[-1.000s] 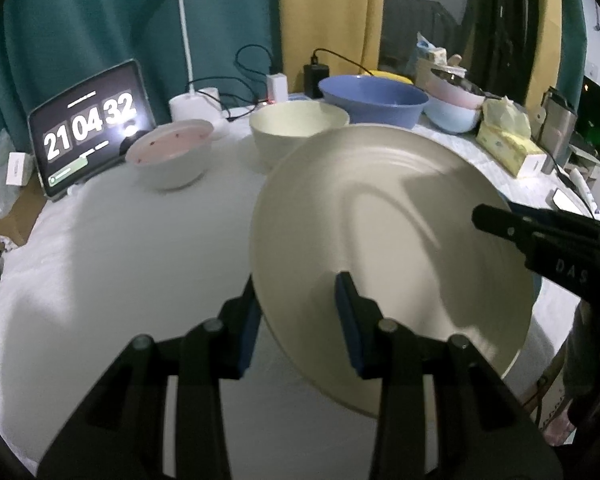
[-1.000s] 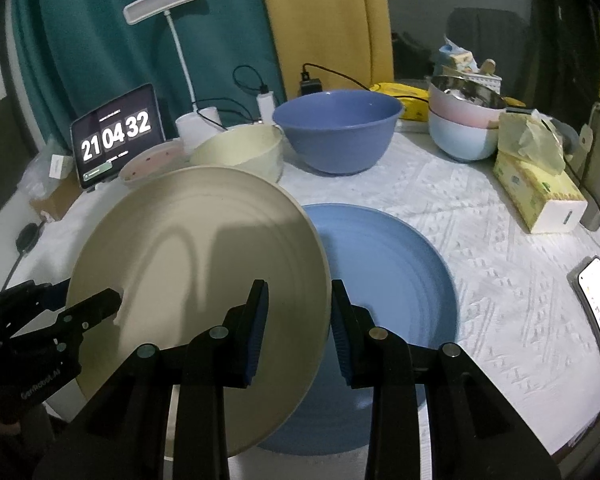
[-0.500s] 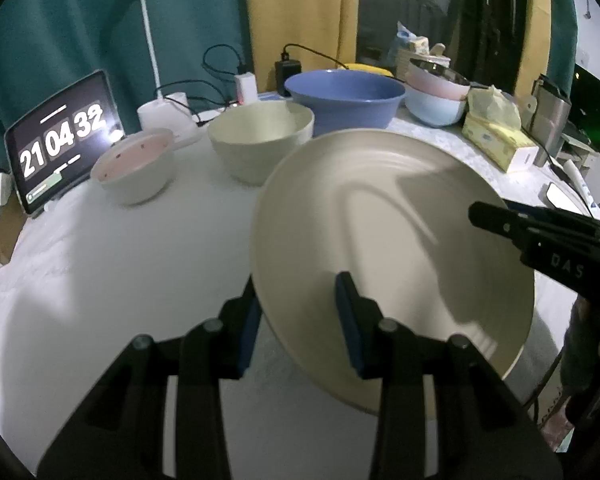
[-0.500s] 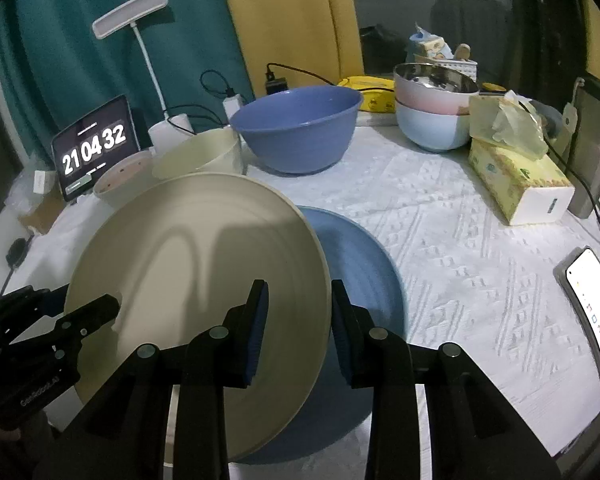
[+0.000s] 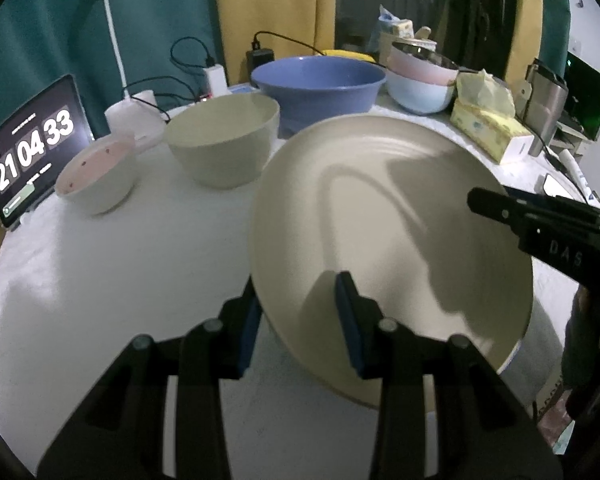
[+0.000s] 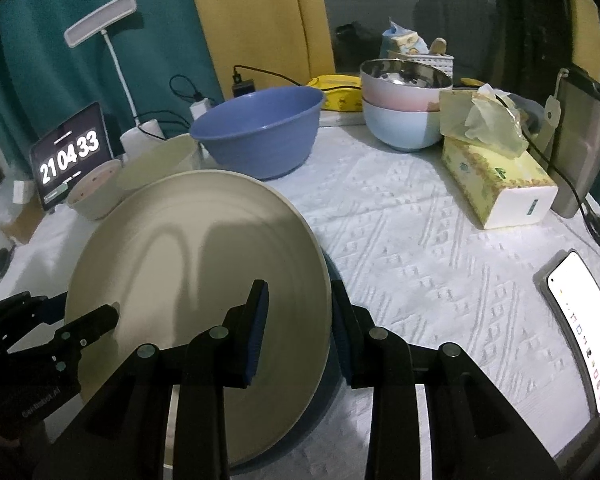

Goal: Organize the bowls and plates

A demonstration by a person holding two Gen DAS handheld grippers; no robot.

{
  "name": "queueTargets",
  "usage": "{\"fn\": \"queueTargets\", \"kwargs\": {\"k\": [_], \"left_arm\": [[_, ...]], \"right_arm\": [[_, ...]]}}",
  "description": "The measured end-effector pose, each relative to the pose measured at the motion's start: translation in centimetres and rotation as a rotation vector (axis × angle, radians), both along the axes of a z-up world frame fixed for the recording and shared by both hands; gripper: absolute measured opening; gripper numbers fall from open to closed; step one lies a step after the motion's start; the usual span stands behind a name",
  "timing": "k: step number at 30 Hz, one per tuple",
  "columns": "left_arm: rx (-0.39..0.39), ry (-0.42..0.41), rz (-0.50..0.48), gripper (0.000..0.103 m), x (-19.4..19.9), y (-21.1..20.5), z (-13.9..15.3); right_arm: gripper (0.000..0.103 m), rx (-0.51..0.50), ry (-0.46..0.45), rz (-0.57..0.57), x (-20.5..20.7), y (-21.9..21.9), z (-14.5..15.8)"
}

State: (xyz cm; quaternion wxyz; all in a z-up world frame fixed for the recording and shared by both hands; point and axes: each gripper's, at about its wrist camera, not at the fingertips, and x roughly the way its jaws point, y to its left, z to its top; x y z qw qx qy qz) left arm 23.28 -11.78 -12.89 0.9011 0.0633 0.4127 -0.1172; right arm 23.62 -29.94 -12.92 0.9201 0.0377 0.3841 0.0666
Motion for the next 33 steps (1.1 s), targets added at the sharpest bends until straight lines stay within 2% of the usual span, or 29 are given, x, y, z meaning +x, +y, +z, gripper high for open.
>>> {"fn": "queueTargets", "kwargs": {"k": [16, 22, 25, 33], "left_arm": [[0.019, 0.028, -0.023, 0.039, 0.1, -0.4, -0.8], [0.029, 0.049, -0.023, 0.039, -0.3, -0.2, -1.1], [0.024, 0.042, -0.023, 0.046, -0.5, -0.1, -0.9], [-0.012, 0.025, 0.047, 0.047, -0.2, 1.6, -0.4]], "right_arm": [[0.035, -0.045, 0.004, -0.012, -0.2, -0.1, 0.0], [0.035, -0.07, -0.024, 0.0, -0.7, 0.4, 0.3], [0.035, -0.066, -0.018, -0.006, -0.8, 0.4, 0.3], [0.036, -0.06, -0.017, -0.023, -0.9, -0.1, 0.3]]}}
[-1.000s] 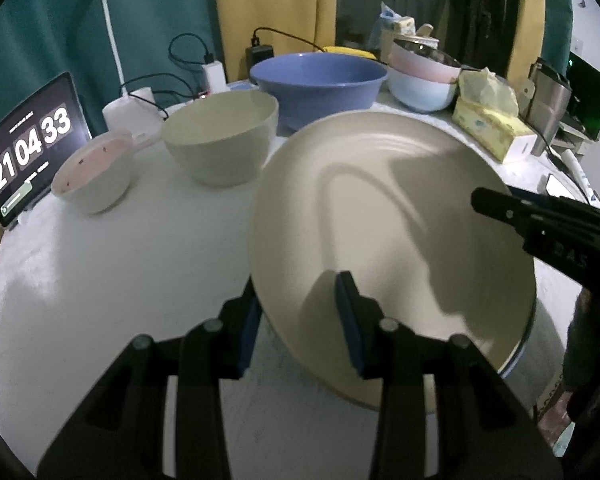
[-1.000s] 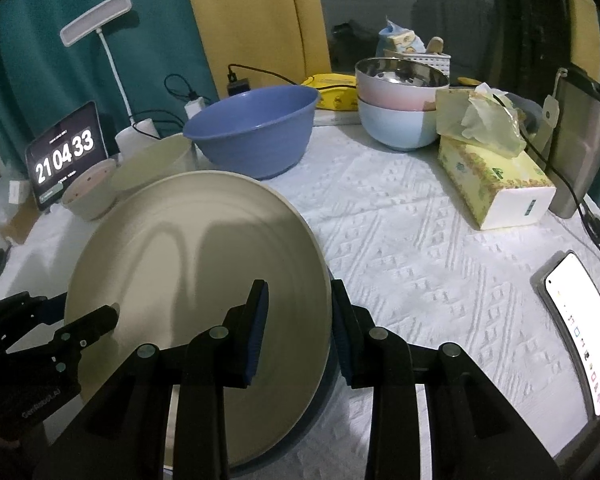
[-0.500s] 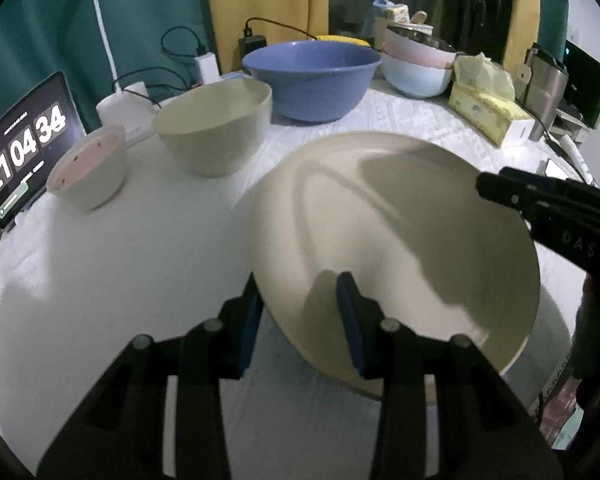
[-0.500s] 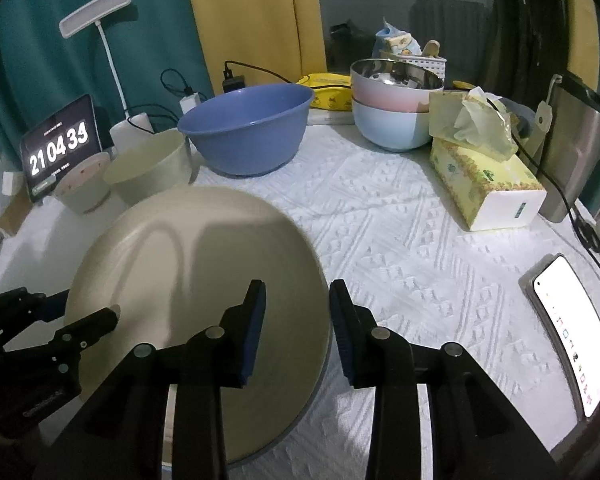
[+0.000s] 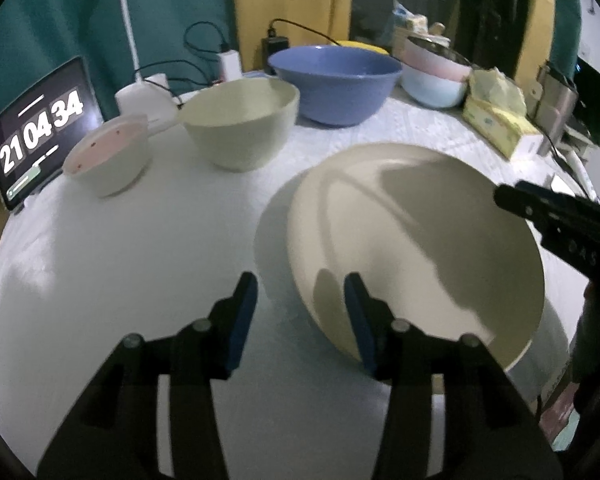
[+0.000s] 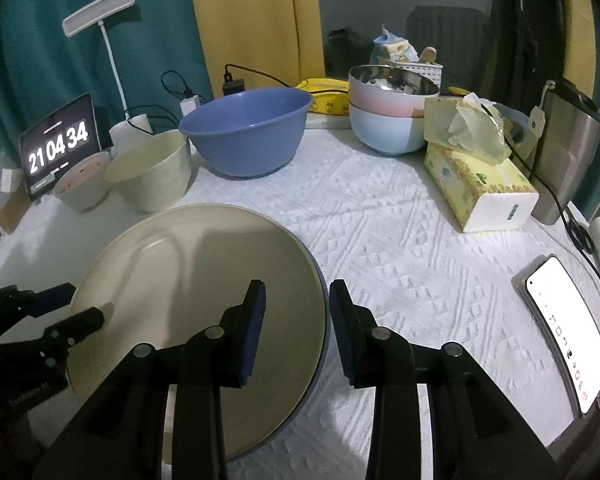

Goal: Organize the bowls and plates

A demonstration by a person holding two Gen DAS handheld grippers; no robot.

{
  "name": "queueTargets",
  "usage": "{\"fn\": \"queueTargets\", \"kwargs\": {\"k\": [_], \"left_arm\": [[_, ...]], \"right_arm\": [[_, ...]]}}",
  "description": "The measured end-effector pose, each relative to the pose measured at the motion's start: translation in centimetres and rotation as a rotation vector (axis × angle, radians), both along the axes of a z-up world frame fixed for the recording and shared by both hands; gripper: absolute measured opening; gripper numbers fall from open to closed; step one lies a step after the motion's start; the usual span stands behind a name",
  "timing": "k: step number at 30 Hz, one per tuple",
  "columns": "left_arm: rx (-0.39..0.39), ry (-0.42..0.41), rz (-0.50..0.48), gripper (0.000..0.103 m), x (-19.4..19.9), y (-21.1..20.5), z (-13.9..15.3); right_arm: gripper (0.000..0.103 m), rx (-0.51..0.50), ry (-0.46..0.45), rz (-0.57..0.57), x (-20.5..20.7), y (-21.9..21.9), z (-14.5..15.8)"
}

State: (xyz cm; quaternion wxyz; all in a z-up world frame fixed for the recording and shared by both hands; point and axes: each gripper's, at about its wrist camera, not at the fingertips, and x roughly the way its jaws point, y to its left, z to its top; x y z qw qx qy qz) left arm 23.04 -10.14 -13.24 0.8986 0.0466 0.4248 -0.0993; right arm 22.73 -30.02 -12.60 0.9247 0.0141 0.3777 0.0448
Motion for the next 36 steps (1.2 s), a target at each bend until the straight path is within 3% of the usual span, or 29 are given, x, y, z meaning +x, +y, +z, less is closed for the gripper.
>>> {"fn": "queueTargets", "kwargs": {"k": [3, 6, 11, 27, 36], "left_arm": [[-0.023, -0.008, 0.015, 0.047, 0.2, 0.4, 0.2], [-0.045, -0.028, 0.029, 0.047, 0.3, 0.6, 0.4], [-0.056, -0.073, 0.046, 0.047, 0.7, 0.4, 0.6], [-0.053, 0.003, 0.025, 0.047, 2.0, -1.0, -1.6], [-0.097, 0.012, 0.014, 0.052, 2.2, -1.1, -1.9]], "right_arm": [[0.037, 0.004, 0.0, -0.009, 0.1, -0.3, 0.0], [0.046, 0.018, -0.001, -0.018, 0.3, -0.8, 0.0], [0.047, 0.039, 0.01, -0.035, 0.7, -1.5, -0.4], [0.047, 0.103, 0.081, -0.045, 2.0, -2.6, -2.9], [0.047, 0.164, 0.094, -0.011, 1.7, -2.5, -3.5]]}}
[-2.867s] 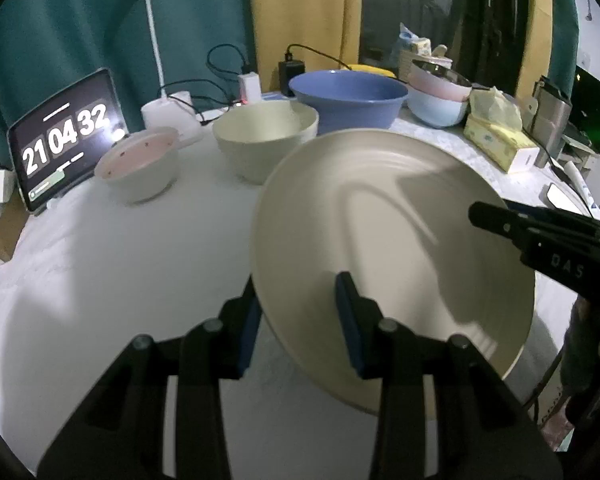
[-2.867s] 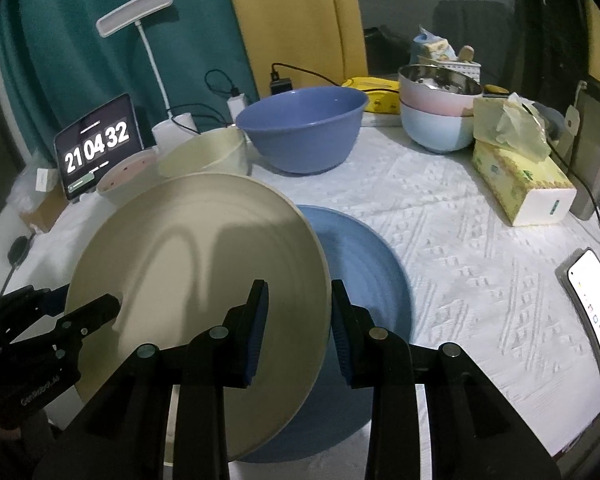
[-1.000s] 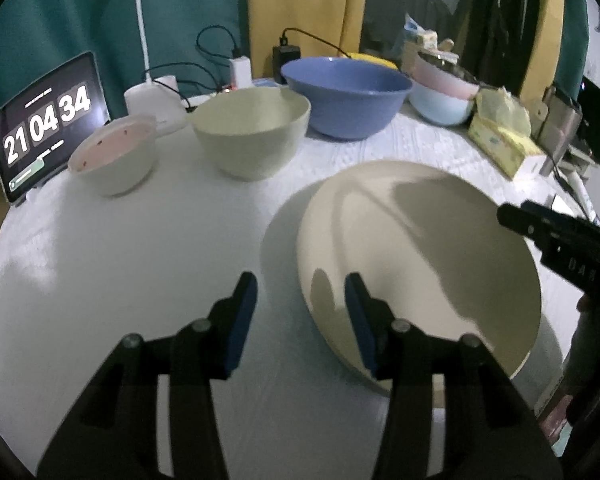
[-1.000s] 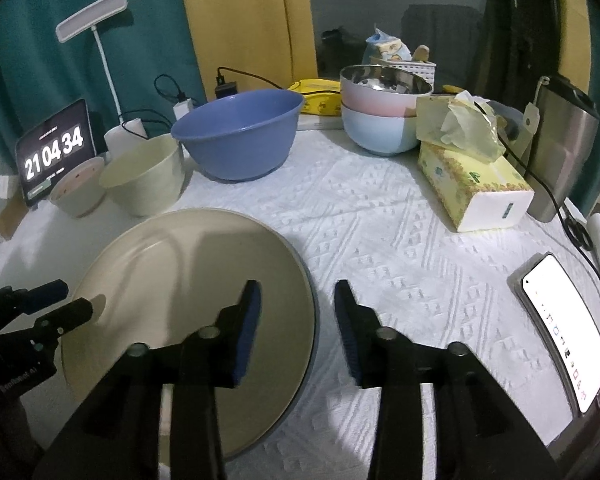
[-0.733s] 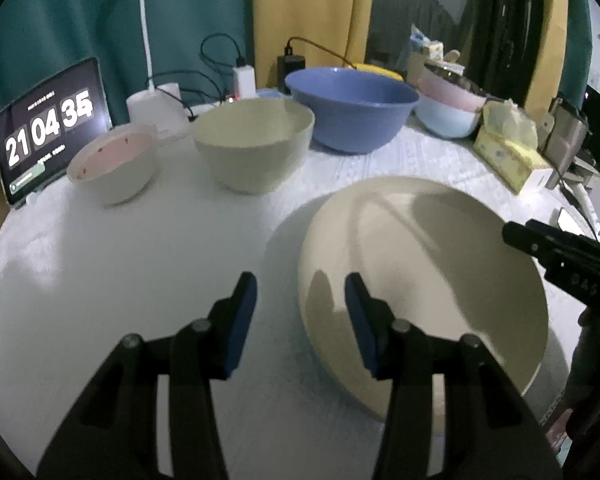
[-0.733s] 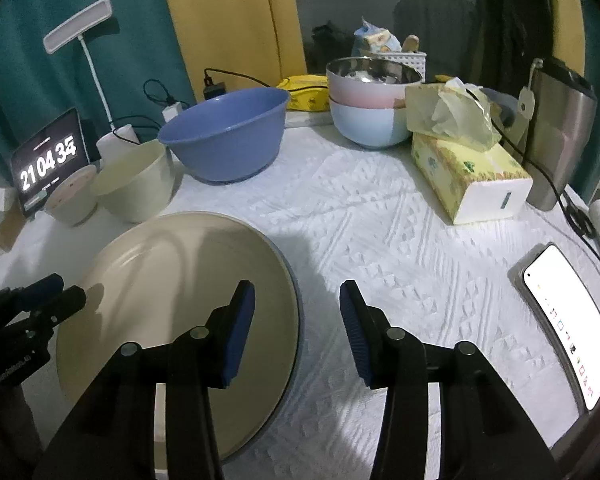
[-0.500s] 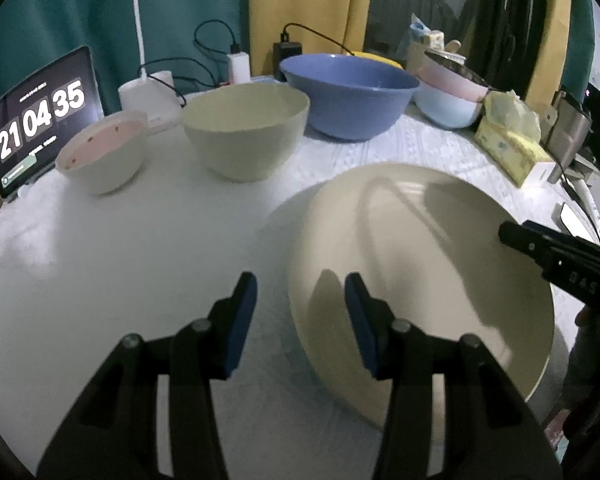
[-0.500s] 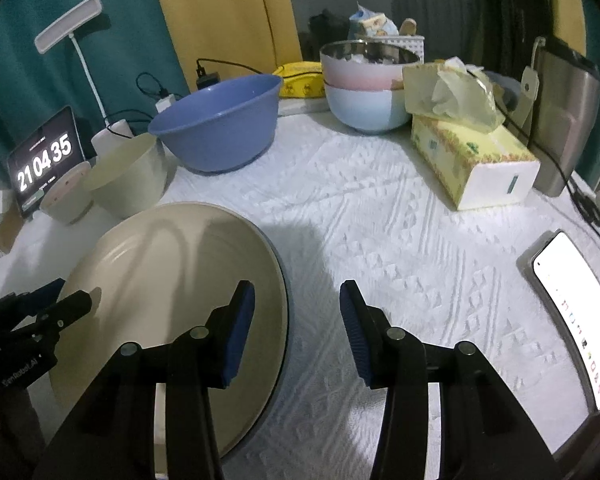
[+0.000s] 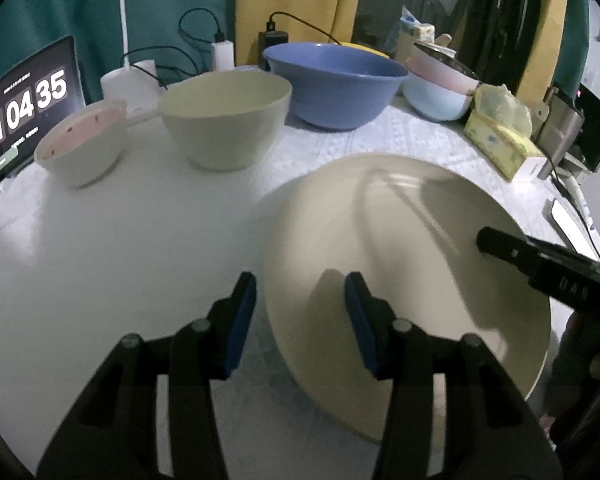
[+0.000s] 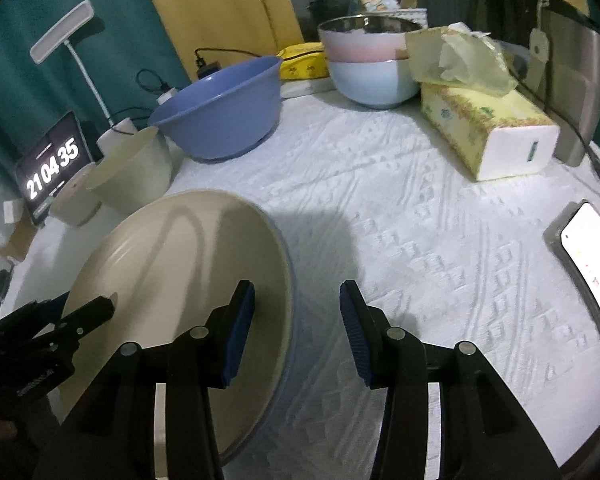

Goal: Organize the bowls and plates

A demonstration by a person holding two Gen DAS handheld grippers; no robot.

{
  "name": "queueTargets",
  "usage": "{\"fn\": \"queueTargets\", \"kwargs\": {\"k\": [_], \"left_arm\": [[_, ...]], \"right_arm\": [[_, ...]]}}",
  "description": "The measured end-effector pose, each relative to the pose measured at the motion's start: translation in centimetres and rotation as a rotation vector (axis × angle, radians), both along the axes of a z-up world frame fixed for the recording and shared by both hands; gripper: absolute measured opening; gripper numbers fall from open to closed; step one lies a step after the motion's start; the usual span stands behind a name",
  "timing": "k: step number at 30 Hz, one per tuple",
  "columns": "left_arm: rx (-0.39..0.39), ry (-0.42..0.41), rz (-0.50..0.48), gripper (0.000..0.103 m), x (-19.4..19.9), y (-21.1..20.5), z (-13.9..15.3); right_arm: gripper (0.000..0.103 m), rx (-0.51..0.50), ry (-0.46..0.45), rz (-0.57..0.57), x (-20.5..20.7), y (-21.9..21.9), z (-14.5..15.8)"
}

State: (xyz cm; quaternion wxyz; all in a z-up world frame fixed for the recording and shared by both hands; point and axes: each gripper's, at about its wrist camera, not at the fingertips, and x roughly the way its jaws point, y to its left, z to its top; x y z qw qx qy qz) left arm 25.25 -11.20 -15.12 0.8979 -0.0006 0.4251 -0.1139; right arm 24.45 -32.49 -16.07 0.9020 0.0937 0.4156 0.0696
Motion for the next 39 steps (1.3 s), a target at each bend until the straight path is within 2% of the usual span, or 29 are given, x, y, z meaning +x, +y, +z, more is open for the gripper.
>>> {"fn": "queueTargets", "kwargs": {"k": [1, 5, 7, 13, 19, 39], "left_arm": [[-0.005, 0.003, 0.001, 0.059, 0.0, 0.0, -0.1], [-0.076, 0.035, -0.013, 0.065, 0.2, 0.2, -0.5], [-0.102, 0.04, -0.036, 0.065, 0.1, 0.1, -0.7], [-0.106, 0.043, -0.056, 0.064, 0.0, -0.2, -0.5], [-0.104, 0.045, -0.053, 0.06, -0.4, 0.1, -0.4], [-0.111, -0.008, -0.005, 0.059, -2.4, 3.9, 1.1]], "right_arm": [[0.047, -0.003, -0.001, 0.003, 0.0, 0.2, 0.0], [0.047, 0.037, 0.009, 0.024, -0.1, 0.4, -0.1], [0.047, 0.078, 0.021, 0.046, 0.0, 0.7, -0.3], [0.048, 0.064, 0.013, 0.03, -0.2, 1.1, -0.2], [0.047, 0.048, 0.009, 0.018, -0.5, 1.5, 0.0], [0.047, 0.013, -0.024, 0.052, -1.7, 5.3, 2.4]]}}
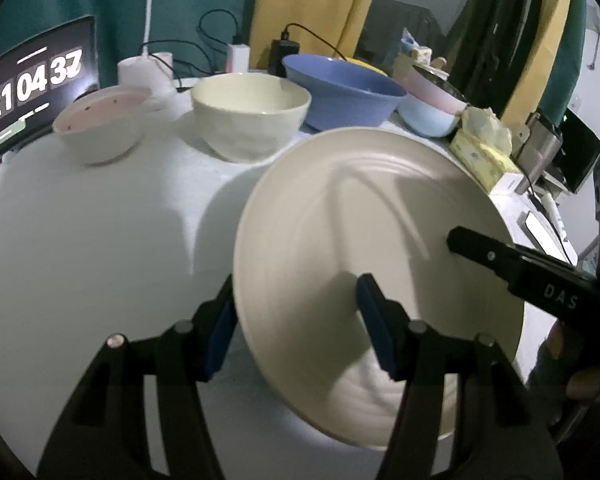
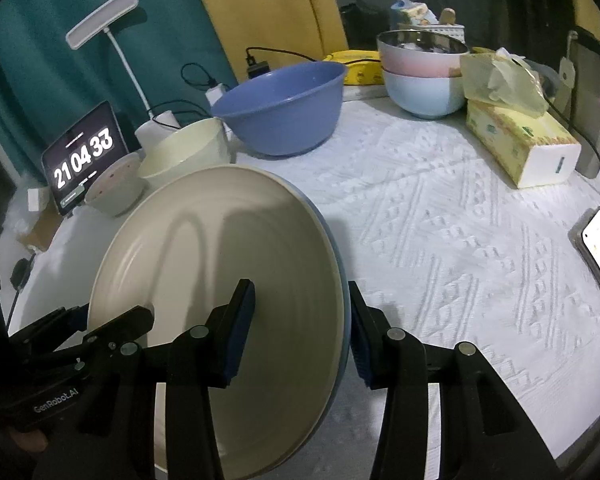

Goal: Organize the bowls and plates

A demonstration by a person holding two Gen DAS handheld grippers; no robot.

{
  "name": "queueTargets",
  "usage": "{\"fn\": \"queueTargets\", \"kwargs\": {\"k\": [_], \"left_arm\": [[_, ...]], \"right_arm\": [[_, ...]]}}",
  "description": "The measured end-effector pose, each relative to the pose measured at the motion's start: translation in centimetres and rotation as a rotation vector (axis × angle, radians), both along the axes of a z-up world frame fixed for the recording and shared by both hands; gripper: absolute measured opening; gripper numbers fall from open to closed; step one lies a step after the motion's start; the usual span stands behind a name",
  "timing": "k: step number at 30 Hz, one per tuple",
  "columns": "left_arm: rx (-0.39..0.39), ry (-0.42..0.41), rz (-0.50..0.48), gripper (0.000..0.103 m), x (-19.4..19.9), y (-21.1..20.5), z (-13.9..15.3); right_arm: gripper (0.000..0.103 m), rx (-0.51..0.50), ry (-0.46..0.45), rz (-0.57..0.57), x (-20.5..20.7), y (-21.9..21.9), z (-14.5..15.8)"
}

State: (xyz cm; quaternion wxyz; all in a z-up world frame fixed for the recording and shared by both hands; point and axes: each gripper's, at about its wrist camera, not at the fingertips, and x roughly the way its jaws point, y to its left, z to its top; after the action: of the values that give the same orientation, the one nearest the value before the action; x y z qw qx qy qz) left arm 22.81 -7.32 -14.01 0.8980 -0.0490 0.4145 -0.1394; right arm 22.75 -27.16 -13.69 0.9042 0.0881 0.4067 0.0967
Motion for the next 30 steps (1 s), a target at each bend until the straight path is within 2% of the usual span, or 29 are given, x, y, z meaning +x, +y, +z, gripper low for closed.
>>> {"fn": "queueTargets", "kwargs": {"k": [14, 30], "left_arm": [[-0.029, -0.026, 0.073, 0.059, -1.4, 5.0, 0.4], [-0.056, -0.02, 0.162, 0.059, -2.6, 10.8, -0.3]], "right_arm": [[0.047, -0.03, -0.012, 0.07, -0.1, 4.8, 1.2], [0.047, -0.066, 0.005, 0.17, -0.3, 11.2, 1.0]]}}
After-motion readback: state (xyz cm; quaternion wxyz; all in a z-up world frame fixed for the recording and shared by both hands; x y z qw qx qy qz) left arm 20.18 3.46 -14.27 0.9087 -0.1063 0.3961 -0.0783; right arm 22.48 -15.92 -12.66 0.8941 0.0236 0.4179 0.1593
